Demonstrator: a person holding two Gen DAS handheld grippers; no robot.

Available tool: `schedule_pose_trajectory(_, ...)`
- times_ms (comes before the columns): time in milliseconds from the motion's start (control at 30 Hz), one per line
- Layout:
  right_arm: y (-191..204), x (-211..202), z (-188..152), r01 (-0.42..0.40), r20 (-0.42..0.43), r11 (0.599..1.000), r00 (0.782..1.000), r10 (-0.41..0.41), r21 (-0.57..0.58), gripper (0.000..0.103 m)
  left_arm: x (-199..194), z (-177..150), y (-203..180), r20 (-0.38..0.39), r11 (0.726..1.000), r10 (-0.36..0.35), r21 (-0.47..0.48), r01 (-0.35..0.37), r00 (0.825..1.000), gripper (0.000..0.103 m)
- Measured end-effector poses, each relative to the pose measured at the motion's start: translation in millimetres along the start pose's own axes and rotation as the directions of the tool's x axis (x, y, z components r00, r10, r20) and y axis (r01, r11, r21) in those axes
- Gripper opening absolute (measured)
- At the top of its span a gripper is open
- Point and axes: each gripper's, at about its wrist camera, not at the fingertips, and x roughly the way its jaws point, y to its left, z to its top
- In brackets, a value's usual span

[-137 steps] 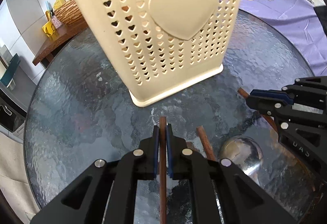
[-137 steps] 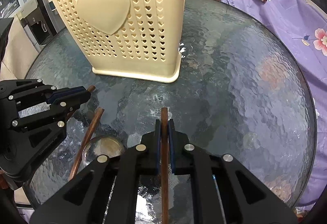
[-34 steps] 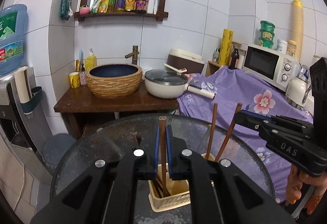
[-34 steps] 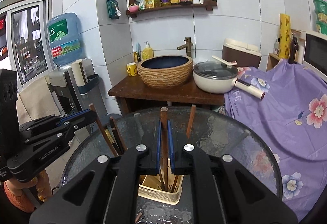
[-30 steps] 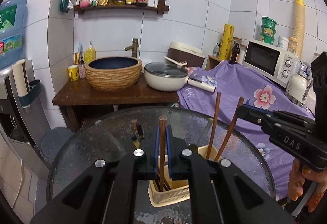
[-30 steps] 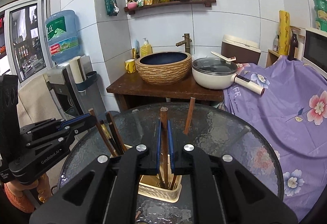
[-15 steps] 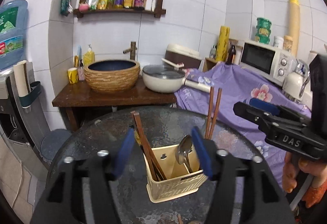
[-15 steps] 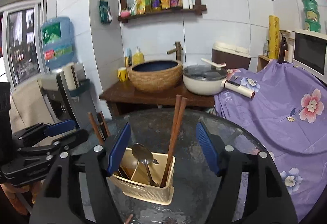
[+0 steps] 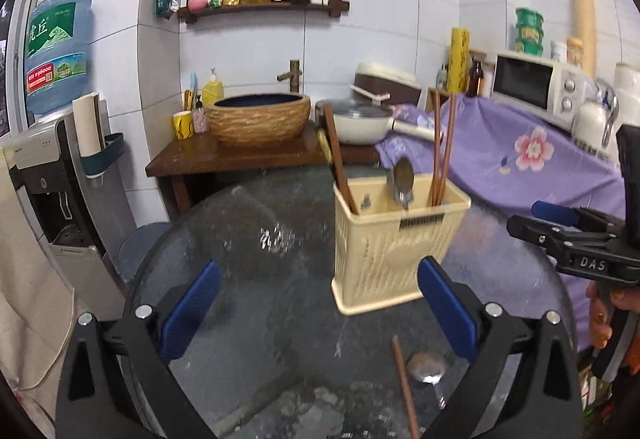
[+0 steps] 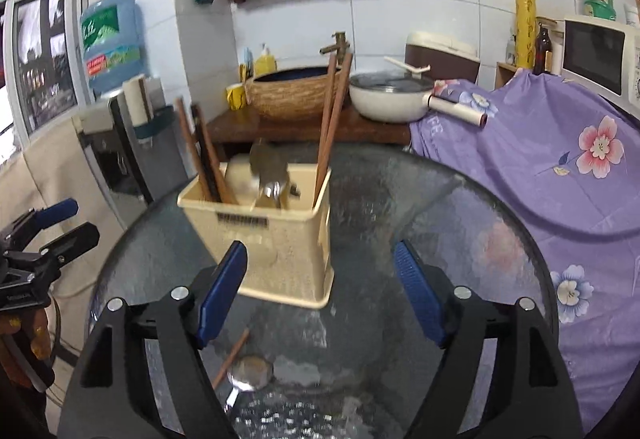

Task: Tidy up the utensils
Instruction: 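Lower both wooden chopsticks into the holder and open both tools, then close the right tool on the steel spoon handle while the left reaches the wooden chopstick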

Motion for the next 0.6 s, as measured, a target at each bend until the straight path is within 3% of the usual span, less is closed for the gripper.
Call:
schedule_pose_trajectory(233,23.1,15.8,-59.8,-0.016,-0.105,0.999,0.994,0.013,-0.032,0.076,15.9,-48.3,-10.3,-0.102,1.000,-0.002,0.012,0.003,0.995,0.097)
schedule_pose_trajectory(600,44.8,26.1,-115.2,0.008,-0.181,0.996,0.983,-0.025,-0.091,0.076,26.4,-106.1,8.8,-0.184,0.993,0.117,0.014,-0.116,0.976,0.097)
